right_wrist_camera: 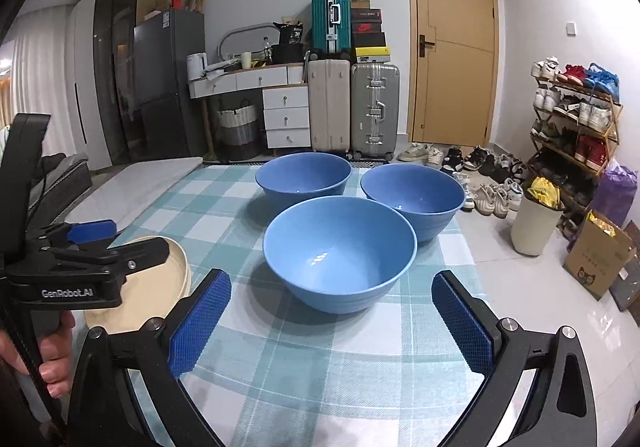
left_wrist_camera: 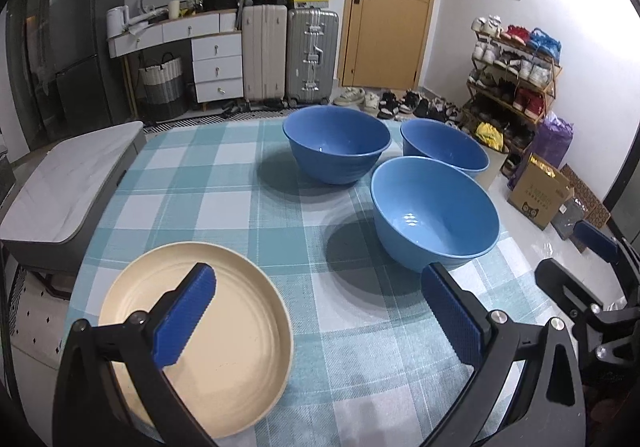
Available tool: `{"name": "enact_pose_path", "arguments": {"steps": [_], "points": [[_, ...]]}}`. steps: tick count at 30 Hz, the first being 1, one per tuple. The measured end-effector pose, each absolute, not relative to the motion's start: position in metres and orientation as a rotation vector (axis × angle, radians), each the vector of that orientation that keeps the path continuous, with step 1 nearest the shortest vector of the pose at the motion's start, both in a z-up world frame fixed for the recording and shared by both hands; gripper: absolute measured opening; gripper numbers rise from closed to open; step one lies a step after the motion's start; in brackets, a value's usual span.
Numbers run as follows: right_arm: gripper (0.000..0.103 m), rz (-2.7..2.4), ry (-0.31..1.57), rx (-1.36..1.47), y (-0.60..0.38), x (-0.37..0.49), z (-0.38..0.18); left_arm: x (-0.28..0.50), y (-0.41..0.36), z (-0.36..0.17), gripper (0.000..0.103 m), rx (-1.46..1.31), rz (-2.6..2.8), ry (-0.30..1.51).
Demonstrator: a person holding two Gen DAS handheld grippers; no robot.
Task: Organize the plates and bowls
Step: 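Withdraw both grippers from the plate stack toward the blue bowls, then close the left gripper on the nearest blue bowl's rim while the right gripper grips it too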
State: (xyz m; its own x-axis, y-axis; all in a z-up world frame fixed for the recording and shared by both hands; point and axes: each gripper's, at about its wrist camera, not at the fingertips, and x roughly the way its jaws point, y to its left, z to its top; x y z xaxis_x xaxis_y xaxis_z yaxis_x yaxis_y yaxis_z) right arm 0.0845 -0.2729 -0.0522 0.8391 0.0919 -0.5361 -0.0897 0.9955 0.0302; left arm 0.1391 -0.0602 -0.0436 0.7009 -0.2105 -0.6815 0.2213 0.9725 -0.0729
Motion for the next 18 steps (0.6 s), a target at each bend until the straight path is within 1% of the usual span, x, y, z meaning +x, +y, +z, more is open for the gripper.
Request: {"name": "enact_pose_path", "arguments": {"steps": [7, 12, 18], "points": [[0.102, 0.098, 0.558, 0.142, -0.306, 0.115, -0.041, 0.175, -0.087, -0.051, 0.103, 0.064, -0.267, 0.855], [0.102, 0.032, 0.602, 0.146, -0.323, 0.155, -0.03, 0.208, -0.105, -0.055, 0.103, 0.078, -0.282, 0.917], [0.102, 0.017, 0.787, 0.133, -0.346, 0.21, -0.049, 0.245, -0.131, -0.069, 0.103, 0.185, -0.321, 1.004]]}}
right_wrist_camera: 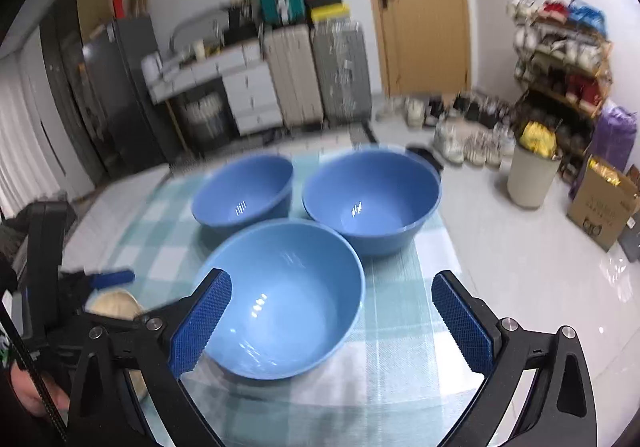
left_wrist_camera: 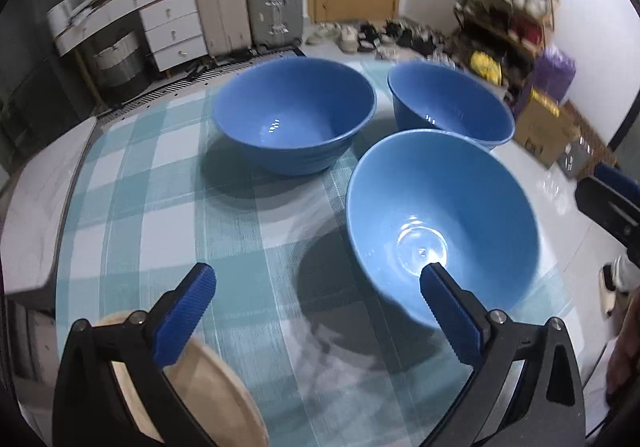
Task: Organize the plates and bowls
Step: 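Close the left gripper on the nearest blue bowl's rim while the right gripper grips it too, then lift and tilt the blue bowl with both grippers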
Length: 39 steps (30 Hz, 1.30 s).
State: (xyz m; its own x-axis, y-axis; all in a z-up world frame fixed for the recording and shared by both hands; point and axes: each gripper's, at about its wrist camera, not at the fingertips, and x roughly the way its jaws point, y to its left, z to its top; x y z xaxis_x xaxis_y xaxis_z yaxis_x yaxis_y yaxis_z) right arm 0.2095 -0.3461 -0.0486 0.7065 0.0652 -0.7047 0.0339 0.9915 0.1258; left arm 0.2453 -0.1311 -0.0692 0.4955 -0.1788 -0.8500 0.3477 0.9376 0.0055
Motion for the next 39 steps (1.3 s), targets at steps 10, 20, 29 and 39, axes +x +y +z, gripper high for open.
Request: {"name": "enact_pose_path", "arguments": {"steps": [10, 20, 29, 39], "points": [[0.102, 0.051, 0.982, 0.166, -0.375, 0.266, -0.1, 0.276, -0.149, -0.094, 0.067, 0.176, -0.422, 1.194], [0.075, 0.061, 1.05, 0.161, -0.366, 0.284, -0.128, 0.28, -0.16, -0.104, 0.033, 0.192, -0.459, 1.227], [0.036, 0.09, 1.044, 0.152, -0.36, 0.276, -0.124, 0.274, -0.164, -0.104, 0.019, 0.207, -0.48, 1.222], [0.017, 0.12, 1.049, 0.181, -0.356, 0.268, -0.123, 0.271, -0.164, -0.097, 0.016, 0.195, -0.49, 1.222]]}}
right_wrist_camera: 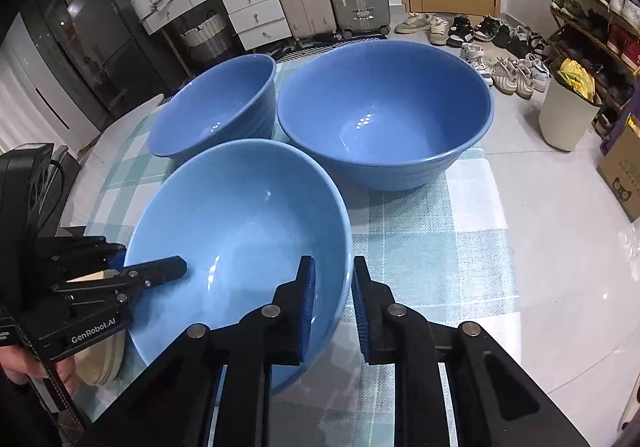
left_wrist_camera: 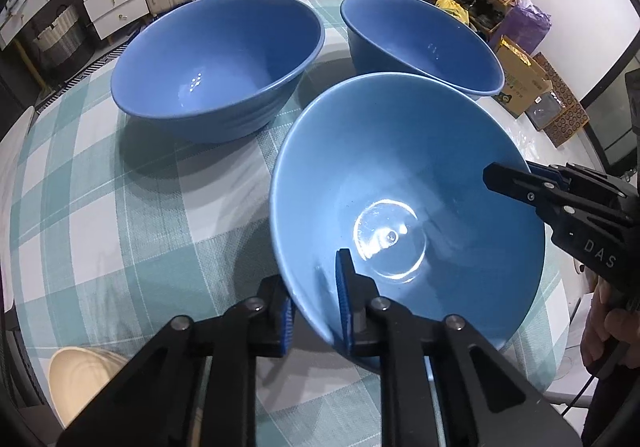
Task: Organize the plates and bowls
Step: 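Lift and tilt the blue bowl with both grippers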
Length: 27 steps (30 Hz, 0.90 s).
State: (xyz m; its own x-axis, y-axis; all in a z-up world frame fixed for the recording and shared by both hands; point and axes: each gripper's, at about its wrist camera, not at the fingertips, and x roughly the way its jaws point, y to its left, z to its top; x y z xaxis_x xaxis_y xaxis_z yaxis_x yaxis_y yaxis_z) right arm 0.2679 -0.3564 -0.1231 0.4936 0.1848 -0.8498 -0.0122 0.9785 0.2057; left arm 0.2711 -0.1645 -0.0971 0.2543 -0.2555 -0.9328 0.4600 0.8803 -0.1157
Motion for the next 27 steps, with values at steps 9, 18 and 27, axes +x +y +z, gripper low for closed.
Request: {"name": "enact_pose_path", "arguments": {"steps": [9, 18, 27], "points": [[0.017, 0.116, 1.062, 0.187, -0.353, 0.265, -0.119, 0.268, -0.162, -0.097, 0.016, 0.193, -0.485, 1.245], [0.016, 0.11, 1.042, 0.141, -0.345, 0.254, -0.104, 0.252, -0.155, -0.089, 0.016, 0.17, -0.491, 1.246], [0.016, 0.104, 1.016, 0.143, -0.337, 0.22, -0.095, 0.22, -0.148, -0.081, 0.016, 0.171, -0.492, 1.235]]}}
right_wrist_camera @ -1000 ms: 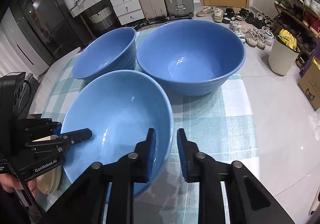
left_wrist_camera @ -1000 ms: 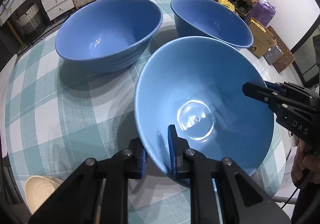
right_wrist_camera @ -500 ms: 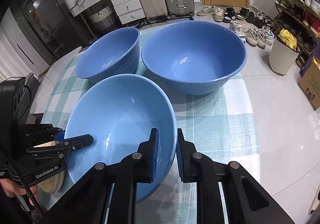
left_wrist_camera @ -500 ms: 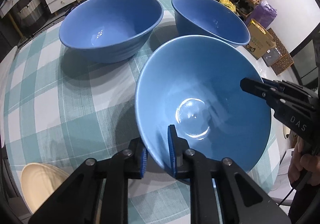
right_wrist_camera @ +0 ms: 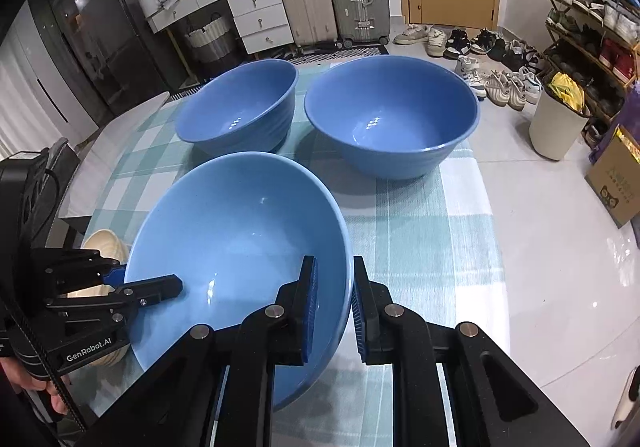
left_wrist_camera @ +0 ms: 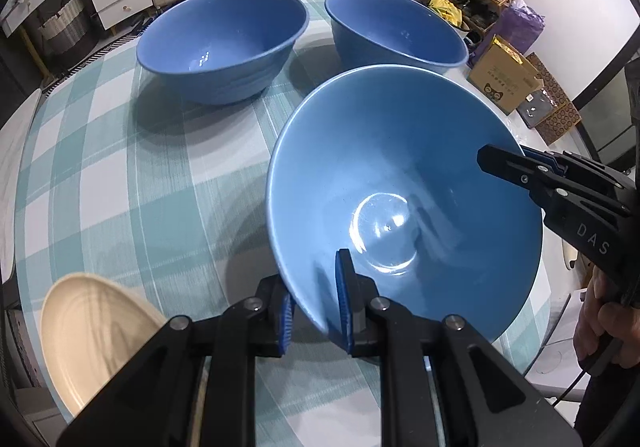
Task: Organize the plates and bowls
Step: 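Lift and tilt the blue bowl with both grippers, then lower the blue bowl onto the cloth and open both grippers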
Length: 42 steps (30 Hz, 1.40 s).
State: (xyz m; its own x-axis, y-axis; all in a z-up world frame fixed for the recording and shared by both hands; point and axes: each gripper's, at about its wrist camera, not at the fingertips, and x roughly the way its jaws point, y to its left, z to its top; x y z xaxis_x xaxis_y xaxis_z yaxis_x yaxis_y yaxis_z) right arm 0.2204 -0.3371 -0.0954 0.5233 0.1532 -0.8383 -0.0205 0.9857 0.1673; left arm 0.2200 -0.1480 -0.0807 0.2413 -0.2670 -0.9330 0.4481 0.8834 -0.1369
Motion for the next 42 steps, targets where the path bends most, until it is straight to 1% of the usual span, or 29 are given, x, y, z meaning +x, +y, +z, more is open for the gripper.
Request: {"name": "enact_pose_path", "arguments": {"steps": [21, 32, 42], "points": [[0.016, 0.109, 0.994, 0.184, -0.318, 0.113, -0.095, 0.134, -0.13, -0.085, 0.016, 0.143, -0.485, 1.219], [0.016, 0.108, 1.01, 0.173, -0.307, 0.104, -0.106, 0.121, -0.122, -0.098, 0.017, 0.139, -0.46, 1.235], [0.016, 0.081, 0.983, 0.157, -0.313, 0.108, -0.115, 0.12, -0.13, -0.1, 0.017, 0.139, -0.477, 1.211]]}}
